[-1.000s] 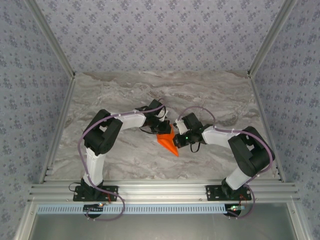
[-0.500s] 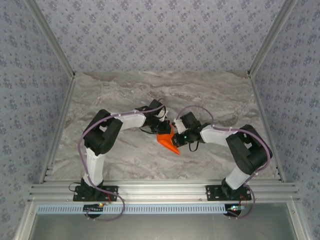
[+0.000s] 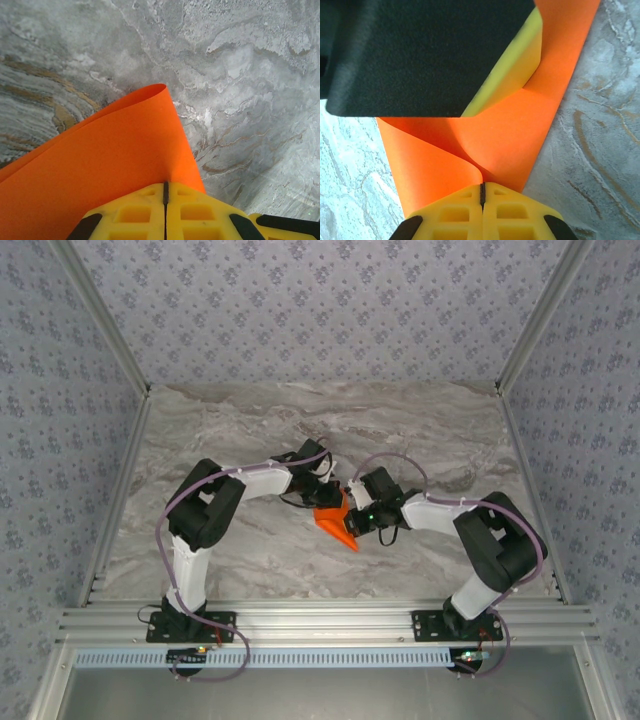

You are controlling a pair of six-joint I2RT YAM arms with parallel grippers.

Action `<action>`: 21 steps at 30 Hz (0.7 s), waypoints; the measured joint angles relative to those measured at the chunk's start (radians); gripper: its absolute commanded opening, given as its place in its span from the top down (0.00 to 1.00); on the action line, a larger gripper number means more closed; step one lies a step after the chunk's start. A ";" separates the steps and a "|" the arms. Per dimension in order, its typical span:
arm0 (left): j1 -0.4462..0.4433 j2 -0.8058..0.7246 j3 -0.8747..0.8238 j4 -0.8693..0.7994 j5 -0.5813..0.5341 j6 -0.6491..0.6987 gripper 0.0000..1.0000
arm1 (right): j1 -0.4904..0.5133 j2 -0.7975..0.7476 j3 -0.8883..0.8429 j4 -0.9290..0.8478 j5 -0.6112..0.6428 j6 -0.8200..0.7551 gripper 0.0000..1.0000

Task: Fold a paper plane with a square sheet of paper (fold left side to right side)
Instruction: Third fold the triangle at the center of the table.

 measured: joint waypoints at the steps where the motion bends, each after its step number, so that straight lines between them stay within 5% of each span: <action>1: 0.000 0.000 0.000 0.000 0.000 0.000 0.94 | 0.000 -0.002 0.000 -0.002 0.003 0.000 1.00; 21: -0.001 0.000 0.000 0.001 0.000 0.000 0.94 | 0.000 -0.016 0.000 -0.021 0.018 0.000 1.00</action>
